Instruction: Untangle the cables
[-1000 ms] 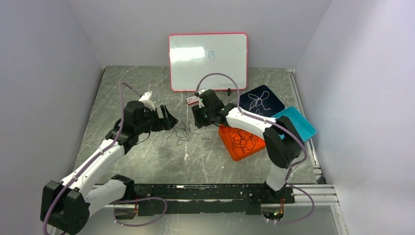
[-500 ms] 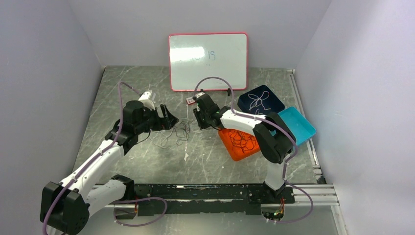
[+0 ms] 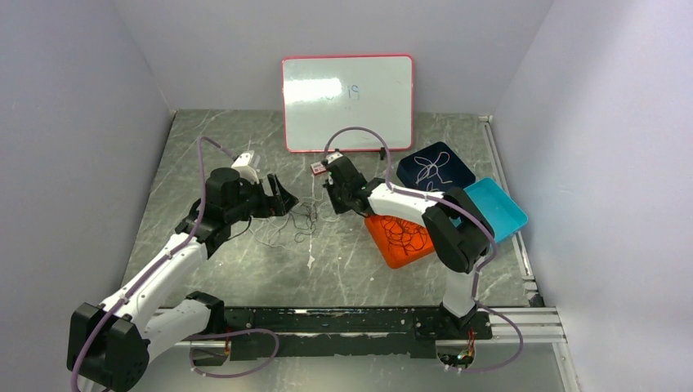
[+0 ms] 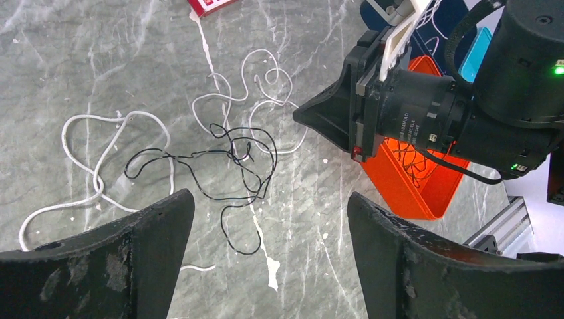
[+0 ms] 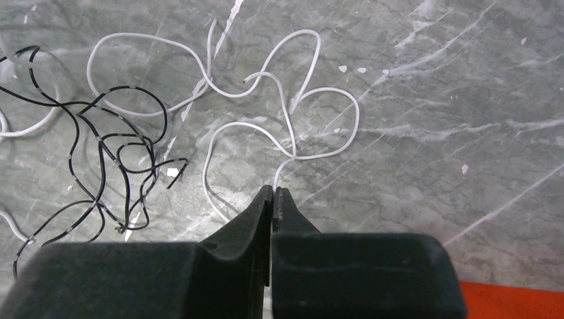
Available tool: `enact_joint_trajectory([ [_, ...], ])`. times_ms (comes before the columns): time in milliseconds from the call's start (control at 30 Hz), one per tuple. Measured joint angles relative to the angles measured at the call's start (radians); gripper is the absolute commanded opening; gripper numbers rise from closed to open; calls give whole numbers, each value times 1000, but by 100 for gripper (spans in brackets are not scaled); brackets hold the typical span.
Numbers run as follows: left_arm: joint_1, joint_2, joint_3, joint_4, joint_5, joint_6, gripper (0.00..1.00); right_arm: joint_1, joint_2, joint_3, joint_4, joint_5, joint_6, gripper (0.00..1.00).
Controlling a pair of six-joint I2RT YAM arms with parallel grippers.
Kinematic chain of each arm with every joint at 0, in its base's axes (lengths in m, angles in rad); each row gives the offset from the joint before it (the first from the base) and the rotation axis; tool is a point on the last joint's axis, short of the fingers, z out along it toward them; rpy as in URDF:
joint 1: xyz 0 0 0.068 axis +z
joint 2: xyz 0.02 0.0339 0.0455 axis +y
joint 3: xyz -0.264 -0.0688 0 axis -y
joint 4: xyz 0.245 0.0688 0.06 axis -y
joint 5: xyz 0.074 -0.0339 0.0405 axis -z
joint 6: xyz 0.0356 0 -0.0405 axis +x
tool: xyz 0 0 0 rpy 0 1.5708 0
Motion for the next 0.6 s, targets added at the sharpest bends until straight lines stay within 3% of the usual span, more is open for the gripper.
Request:
enact_joint_trajectory([
  [167, 0, 0, 0, 0, 0, 0, 89, 0, -36, -5, -5, 3, -11, 0],
  [600, 0, -50, 0, 25, -1, 51, 90, 0, -325, -2, -43, -1, -32, 0],
])
